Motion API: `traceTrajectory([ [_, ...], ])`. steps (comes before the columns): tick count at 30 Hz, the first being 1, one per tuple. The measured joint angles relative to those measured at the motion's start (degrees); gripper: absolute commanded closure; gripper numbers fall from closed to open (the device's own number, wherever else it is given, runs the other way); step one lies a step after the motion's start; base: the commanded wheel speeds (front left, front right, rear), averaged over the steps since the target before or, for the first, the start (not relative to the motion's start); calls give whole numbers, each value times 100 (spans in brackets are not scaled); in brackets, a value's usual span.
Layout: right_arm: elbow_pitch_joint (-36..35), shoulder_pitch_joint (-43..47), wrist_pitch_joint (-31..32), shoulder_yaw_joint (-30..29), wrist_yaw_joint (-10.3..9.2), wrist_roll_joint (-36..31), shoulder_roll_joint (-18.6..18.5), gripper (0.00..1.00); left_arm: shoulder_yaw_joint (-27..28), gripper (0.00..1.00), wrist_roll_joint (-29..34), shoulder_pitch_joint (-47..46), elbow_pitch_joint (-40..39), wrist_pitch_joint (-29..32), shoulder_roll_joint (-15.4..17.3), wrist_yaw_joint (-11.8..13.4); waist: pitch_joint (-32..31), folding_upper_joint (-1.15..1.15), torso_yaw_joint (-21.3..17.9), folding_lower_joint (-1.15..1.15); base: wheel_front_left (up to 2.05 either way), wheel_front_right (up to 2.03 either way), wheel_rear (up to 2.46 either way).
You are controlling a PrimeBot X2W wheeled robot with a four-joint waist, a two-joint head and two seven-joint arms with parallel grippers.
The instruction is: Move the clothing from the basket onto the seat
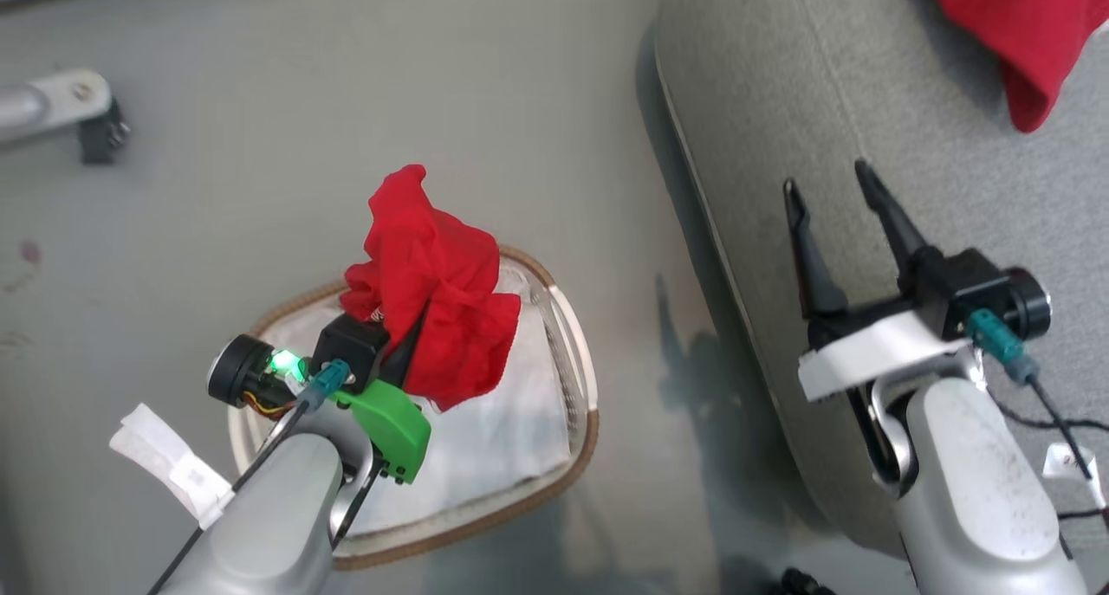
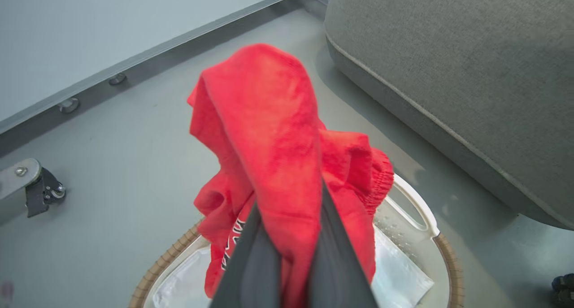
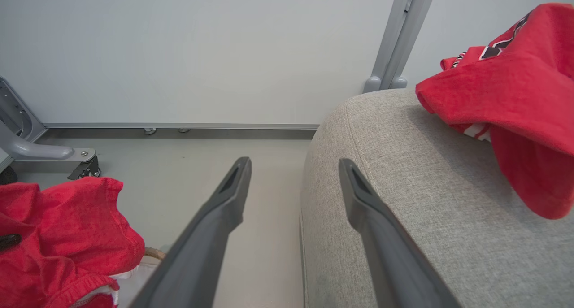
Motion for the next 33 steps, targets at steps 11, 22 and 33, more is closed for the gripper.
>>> traceTrajectory([
  [11,404,991,0,114,0,-196,-1,0,-526,100,32,40,-622,0,313,0,-1499,0,327,0,0,0,0],
  [22,511,1259,0,599,0,-87,-2,0,-1022,100,-229,-844,-1024,0,404,-9,-2723,0,623,0,0,0,0],
  [33,673,614,0,1134,0,81,-4,0,-1378,100,-461,-1414,-1102,0,125,-9,-3098,0,1008,-1,0,0,0],
])
